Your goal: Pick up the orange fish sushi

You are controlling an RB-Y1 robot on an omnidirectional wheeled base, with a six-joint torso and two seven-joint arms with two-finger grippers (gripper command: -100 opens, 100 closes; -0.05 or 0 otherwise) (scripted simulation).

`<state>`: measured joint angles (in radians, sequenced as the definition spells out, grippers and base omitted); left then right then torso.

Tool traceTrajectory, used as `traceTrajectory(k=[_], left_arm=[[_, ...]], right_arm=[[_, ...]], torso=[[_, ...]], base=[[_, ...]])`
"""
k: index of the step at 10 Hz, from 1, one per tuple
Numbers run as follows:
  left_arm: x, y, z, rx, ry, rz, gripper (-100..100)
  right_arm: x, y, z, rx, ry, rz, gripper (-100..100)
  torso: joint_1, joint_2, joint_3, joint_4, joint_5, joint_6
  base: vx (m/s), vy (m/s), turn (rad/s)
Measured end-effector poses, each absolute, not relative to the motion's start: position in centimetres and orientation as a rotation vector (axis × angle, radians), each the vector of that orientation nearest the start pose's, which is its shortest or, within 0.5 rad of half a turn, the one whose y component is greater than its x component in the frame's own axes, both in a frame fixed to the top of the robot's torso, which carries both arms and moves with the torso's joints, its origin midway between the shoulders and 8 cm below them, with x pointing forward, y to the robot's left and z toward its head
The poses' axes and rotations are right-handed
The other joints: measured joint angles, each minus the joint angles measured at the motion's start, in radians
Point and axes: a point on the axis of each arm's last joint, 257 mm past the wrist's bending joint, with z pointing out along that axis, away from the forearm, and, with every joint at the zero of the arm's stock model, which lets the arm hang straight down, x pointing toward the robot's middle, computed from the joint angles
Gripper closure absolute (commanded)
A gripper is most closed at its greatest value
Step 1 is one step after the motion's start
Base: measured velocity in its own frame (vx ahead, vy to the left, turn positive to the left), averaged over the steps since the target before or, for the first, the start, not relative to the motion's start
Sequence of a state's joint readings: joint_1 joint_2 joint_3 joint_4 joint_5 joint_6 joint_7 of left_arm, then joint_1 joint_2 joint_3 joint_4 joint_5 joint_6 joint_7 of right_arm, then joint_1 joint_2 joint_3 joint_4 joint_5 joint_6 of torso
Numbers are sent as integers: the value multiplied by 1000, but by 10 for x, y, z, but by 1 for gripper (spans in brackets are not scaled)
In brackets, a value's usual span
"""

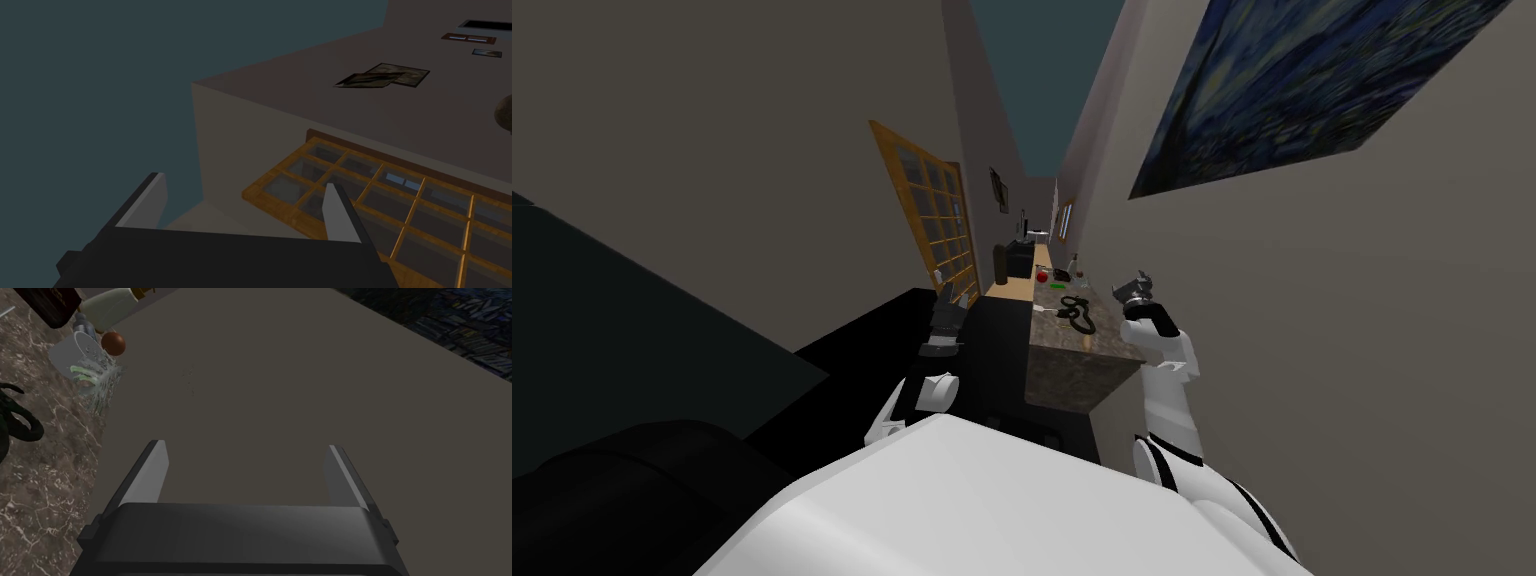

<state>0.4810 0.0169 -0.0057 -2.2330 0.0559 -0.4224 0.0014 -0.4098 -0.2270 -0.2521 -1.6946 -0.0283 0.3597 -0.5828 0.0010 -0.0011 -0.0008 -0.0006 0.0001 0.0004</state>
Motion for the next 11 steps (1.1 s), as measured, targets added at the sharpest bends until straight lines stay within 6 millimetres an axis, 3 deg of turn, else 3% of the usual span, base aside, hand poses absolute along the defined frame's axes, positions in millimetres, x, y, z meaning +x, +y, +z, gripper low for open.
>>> traceTrajectory(k=[7,11], left_arm=[[366,284,-6,-770,665,-1326,0],[366,284,-6,-770,665,-1326,0]], right_arm=[[661,-346,-19,1682,672,1577,-100],[673,-344,-40,1841,645,1558,-100]], torso=[[1,-1,-1,0,0,0],[0,0,0,0,0,0]], base=[[23,23,-13],[19,18,-21]])
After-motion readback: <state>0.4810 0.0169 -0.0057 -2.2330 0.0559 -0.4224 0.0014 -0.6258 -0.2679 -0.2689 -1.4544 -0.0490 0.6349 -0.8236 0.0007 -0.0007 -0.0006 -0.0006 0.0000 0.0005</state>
